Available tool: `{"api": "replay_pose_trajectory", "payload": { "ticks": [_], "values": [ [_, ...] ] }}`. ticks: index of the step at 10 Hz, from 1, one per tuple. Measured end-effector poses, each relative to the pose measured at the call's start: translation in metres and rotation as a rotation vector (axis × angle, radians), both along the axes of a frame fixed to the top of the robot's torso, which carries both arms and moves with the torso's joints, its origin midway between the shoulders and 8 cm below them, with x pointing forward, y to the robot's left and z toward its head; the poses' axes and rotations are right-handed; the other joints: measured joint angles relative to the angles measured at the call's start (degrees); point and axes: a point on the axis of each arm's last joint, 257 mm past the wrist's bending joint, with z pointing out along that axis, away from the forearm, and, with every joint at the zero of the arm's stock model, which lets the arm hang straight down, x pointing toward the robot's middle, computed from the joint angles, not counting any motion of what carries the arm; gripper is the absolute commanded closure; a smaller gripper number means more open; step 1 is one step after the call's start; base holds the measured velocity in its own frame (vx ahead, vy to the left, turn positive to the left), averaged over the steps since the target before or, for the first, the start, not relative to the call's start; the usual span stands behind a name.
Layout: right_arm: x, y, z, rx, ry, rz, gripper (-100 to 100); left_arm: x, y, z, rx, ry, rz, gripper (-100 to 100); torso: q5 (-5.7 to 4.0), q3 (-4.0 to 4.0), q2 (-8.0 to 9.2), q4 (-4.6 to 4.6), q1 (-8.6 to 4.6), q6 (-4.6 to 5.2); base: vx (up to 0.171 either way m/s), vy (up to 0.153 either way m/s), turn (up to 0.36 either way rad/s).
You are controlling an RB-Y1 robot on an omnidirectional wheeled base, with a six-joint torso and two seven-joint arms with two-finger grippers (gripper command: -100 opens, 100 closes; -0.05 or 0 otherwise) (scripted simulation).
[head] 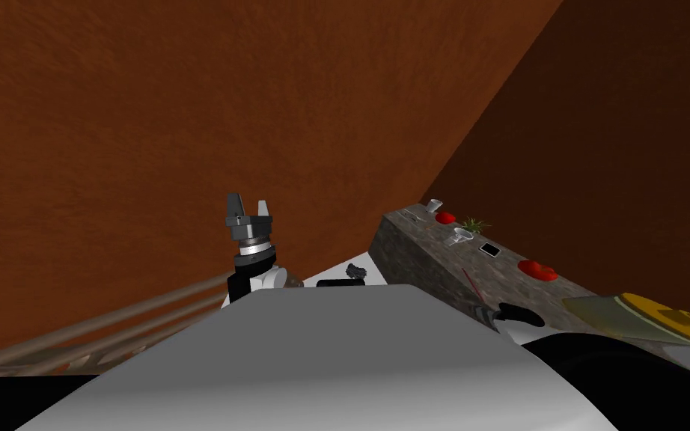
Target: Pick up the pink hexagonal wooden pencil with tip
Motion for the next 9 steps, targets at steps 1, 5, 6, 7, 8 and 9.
{"api": "replay_pose_trajectory", "payload": {
  "ticks": [1,5,6,7,8,9],
  "values": [
    [-0.007,-0.004,0.001,-0.002,0.029,0.004,-100,0.000,0.000,0.000,0.000,0.000,0.000,0,0.00,0.04,0.07,0.02,-0.04,-0.03,0.024,0.015,0.201],
    [-0.030,-0.021,0.012,-0.009,0.150,0.023,-100,0.000,0.000,0.000,0.000,0.000,0.000,0,-0.02,0.01,0.02,0.01,-0.10,-0.02,0.032,0.013,0.106],
    [-0.030,-0.021,0.013,-0.009,0.155,0.025,0,0.000,0.000,0.000,0.000,0.000,0.000,0,-0.03,0.06,0.11,0.02,-0.12,0.01,0.000,0.000,0.000],
    [-0.030,-0.021,0.013,-0.009,0.154,0.024,-100,0.000,0.000,0.000,0.000,0.000,0.000,0,-0.03,0.10,0.17,0.04,-0.12,0.01,-0.016,-0.028,0.078],
    [-0.033,-0.022,0.007,-0.008,0.157,0.018,-100,0.000,0.000,0.000,0.000,0.000,0.000,0,-0.06,0.13,0.23,0.05,-0.23,-0.01,-0.026,-0.048,0.110],
    [-0.036,-0.022,0.002,-0.008,0.157,0.012,-100,0.000,0.000,0.000,0.000,0.000,0.000,0,-0.08,0.16,0.27,0.07,-0.31,0.00,-0.009,-0.024,0.023]
  ]
}}
